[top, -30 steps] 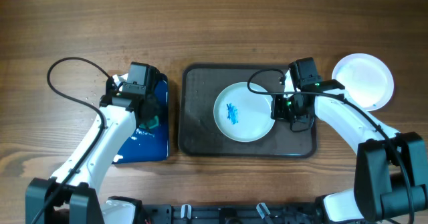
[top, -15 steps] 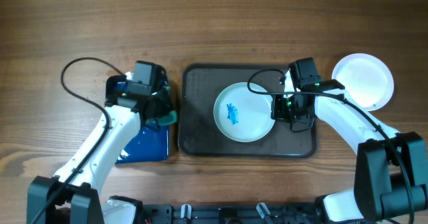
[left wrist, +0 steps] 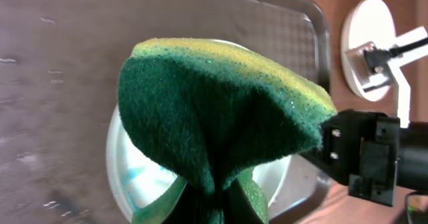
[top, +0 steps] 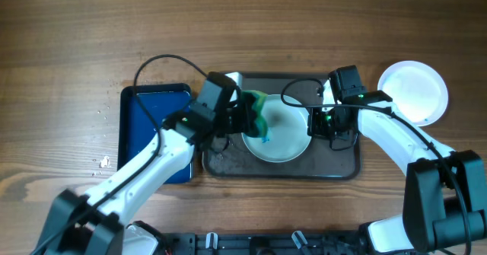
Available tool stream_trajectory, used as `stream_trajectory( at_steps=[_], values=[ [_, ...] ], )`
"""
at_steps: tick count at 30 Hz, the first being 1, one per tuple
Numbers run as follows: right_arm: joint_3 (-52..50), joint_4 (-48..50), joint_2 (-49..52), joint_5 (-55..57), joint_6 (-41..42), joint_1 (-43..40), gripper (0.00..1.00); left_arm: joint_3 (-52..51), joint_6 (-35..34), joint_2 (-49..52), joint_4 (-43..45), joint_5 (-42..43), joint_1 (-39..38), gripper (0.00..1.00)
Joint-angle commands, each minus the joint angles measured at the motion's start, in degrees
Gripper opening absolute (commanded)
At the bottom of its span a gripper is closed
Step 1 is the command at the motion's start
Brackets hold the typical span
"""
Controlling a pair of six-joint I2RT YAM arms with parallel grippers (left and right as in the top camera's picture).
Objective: Clean dirty plates on tray and stack at the side
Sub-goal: 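Scrub the held plate with the sponge in the left gripper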
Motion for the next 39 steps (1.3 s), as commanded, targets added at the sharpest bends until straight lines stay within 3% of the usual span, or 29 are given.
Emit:
stream_trajectory(
  at_steps=[1,10,19,26,33,39],
  values=[
    [-0.09,0.09,0.63,-2.67,-0.94,0.24,0.04,0.11,-3.28,6.12,3.17,7.32,-1.05,0.04],
    [-0.31,1.40,0.66,-5.16,0.59,0.81,0.04,0.11,-4.46,13.70,5.46,9.70,-2.03,0.04],
    [-0.48,4.44,5.22,-5.33,5.07,7.76,0.04,0.11,-6.64,18.08,7.87,7.63,-2.03,0.04],
    [-0.46,5.95,8.00,-4.92,8.04,11.21,0.04,0.11,-7.50,19.98,-3.87,-5.07,1.44,0.04],
    [-0.46,5.57,8.02,-2.14,10.16,11.17,0.04,0.11,-7.50,19.65,-20.17,-24.81,7.89,0.04],
    [-0.46,5.57,8.02,-2.10,10.86,11.17,0.04,0.11,-9.33,19.65,-24.68,-35.74,7.52,0.04]
  ],
)
